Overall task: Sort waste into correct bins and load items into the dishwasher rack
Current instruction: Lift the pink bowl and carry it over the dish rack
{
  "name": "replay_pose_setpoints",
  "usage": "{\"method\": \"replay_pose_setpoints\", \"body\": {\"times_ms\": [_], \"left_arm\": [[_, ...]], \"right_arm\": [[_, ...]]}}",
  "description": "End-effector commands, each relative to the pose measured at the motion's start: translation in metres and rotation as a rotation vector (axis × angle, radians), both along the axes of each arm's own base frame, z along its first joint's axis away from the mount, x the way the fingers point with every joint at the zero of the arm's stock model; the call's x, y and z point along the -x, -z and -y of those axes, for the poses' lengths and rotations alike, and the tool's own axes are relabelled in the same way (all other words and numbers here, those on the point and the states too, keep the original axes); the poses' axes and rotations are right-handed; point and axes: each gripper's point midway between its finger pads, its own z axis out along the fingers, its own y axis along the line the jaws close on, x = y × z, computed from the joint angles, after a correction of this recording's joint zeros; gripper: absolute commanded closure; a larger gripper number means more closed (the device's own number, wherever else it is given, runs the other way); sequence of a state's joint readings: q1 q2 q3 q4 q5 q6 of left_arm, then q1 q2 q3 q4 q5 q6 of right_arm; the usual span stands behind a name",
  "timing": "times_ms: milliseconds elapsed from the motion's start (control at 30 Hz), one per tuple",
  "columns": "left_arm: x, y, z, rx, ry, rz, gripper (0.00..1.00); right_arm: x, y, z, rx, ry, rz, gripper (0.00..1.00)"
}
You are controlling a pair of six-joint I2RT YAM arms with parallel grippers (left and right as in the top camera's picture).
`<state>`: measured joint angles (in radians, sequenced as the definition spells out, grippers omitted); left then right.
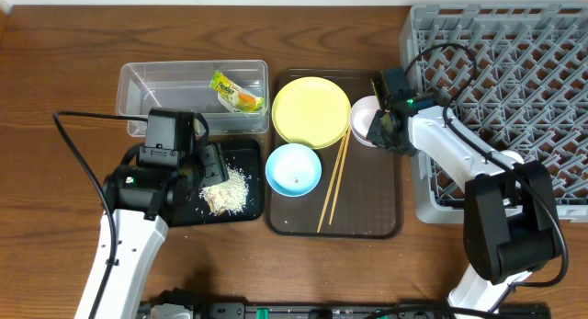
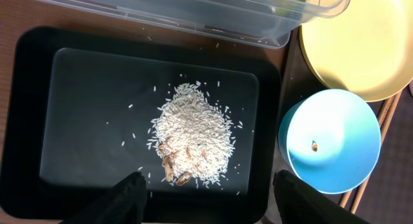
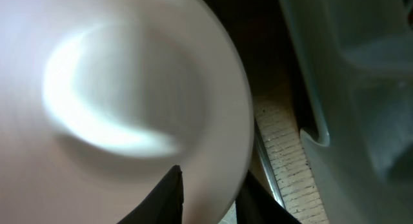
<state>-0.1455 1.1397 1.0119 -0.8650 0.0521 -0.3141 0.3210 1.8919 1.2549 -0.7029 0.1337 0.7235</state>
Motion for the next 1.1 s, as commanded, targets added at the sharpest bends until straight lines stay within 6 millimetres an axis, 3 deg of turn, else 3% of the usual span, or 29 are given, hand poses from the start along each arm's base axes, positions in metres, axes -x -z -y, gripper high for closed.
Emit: {"method": "replay_pose_setpoints", "body": {"times_ms": [0, 233, 367, 700, 900, 1067], "left_arm": [[-0.001, -0.001, -0.003, -0.009, -0.013, -0.003, 0.34], [-0.001, -0.001, -0.003, -0.009, -0.012, -0.002, 0.34], [-0.001, -0.001, -0.003, -0.009, -0.012, -0.002, 0.34], [-0.001, -0.001, -0.003, -0.009, -0.012, -0.002, 0.34], [-0.001, -0.001, -0.003, -0.009, -0.012, -0.002, 0.34], [-0.001, -0.001, -0.003, -0.009, -0.012, -0.001, 0.33]], "right_arm": [[0.004, 0.007, 0.000, 0.027, -0.003, -0.013, 0.80], [0.007, 0.006, 0.001, 0.030, -0.004, -0.022, 0.97], [0.004, -0.010, 0.000, 0.026, -0.031, 0.012, 0.99], [-0.006, -0.107, 0.015, 0.055, -0.149, 0.258, 0.99], [-0.012, -0.165, 0.041, 0.142, -0.241, 0.421, 0.99], [-0.014, -0.196, 0.073, 0.272, -0.275, 0.493, 0.99]]}}
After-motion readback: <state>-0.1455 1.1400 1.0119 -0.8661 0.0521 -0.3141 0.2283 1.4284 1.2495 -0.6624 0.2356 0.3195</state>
